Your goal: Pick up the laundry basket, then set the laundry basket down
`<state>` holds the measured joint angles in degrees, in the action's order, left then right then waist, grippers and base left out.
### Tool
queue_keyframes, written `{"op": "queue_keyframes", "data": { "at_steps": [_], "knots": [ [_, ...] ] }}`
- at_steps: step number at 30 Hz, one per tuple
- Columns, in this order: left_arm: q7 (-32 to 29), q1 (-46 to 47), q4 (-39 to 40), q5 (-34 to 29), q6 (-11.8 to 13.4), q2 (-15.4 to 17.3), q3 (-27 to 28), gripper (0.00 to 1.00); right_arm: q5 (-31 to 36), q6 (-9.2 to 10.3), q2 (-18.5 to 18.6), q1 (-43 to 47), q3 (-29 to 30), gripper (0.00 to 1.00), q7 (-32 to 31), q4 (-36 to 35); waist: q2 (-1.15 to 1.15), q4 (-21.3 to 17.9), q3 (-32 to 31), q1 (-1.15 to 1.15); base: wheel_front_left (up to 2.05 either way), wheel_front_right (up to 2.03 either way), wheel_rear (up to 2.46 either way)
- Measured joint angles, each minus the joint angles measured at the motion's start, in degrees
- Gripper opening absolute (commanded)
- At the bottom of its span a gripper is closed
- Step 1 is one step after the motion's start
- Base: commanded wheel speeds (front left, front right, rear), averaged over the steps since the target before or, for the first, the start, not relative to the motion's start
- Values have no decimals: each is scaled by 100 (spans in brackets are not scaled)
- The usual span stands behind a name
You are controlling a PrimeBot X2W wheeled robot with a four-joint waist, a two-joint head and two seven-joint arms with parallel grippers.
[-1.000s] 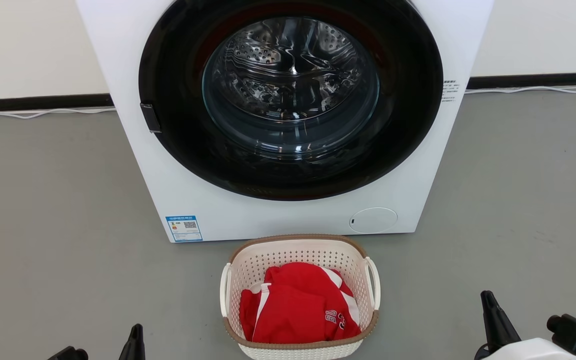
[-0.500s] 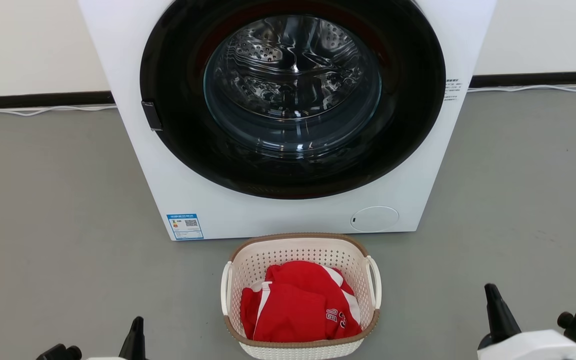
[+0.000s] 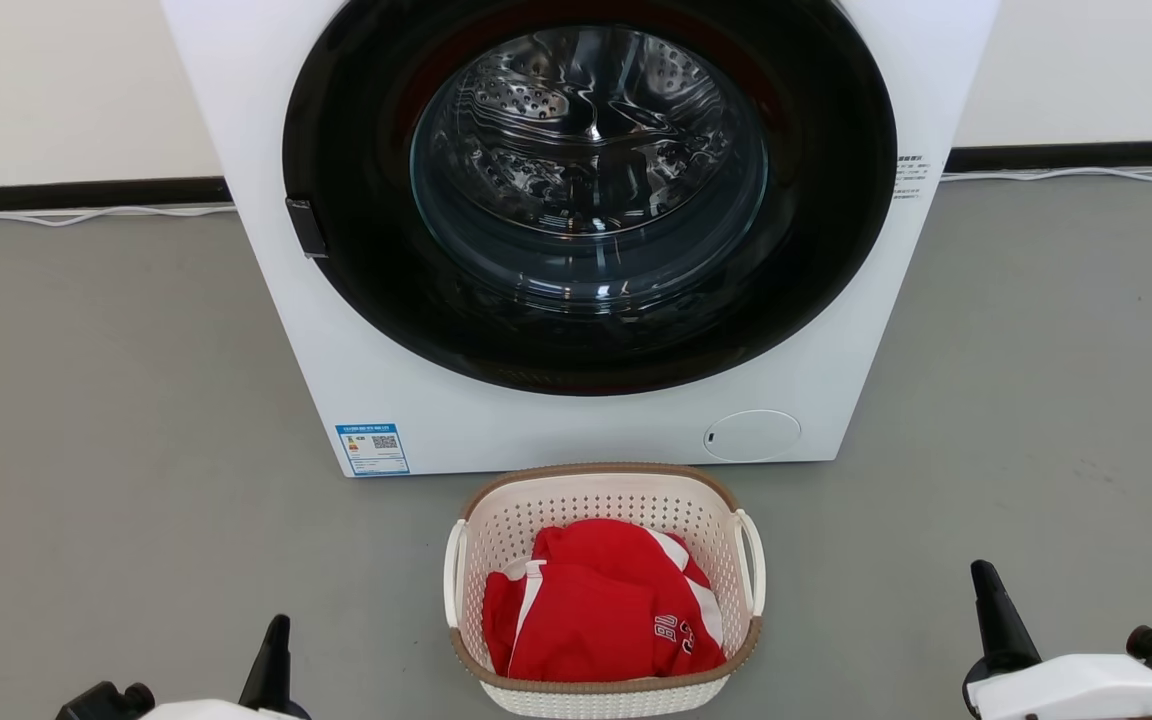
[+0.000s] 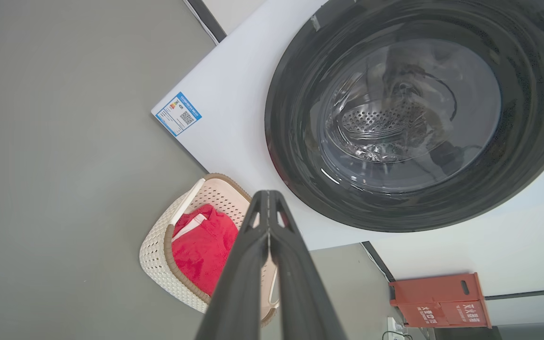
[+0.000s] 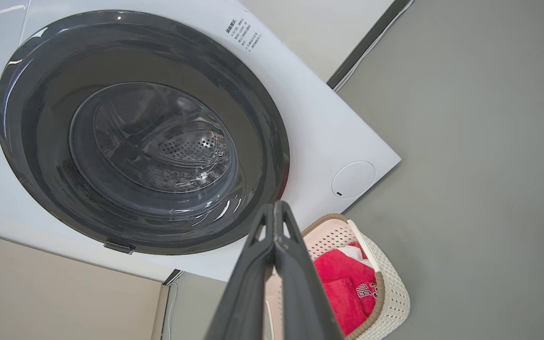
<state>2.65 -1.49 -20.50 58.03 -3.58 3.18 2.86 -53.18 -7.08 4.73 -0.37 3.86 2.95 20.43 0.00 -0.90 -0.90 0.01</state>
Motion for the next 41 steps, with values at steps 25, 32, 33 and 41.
{"op": "queue_keyframes", "data": {
  "at_steps": [25,32,33,41],
  "knots": [
    [-406,236,207,1519,-151,-49,80,0,-1741,0,-97,-118,174,0,-414,-190,0,41,49,0,0,0,0],
    [-517,249,263,1956,-202,-56,98,0,-2214,0,-132,-138,207,0,-534,-277,0,52,63,0,0,0,0],
    [-522,260,268,2020,-203,-58,101,0,-2283,0,-136,-155,213,0,-547,-279,0,54,65,0,0,0,0],
    [-651,338,354,2493,-256,-70,137,0,-2844,0,-160,-237,299,0,-659,-335,0,67,81,0,0,0,0]
  ]
}}
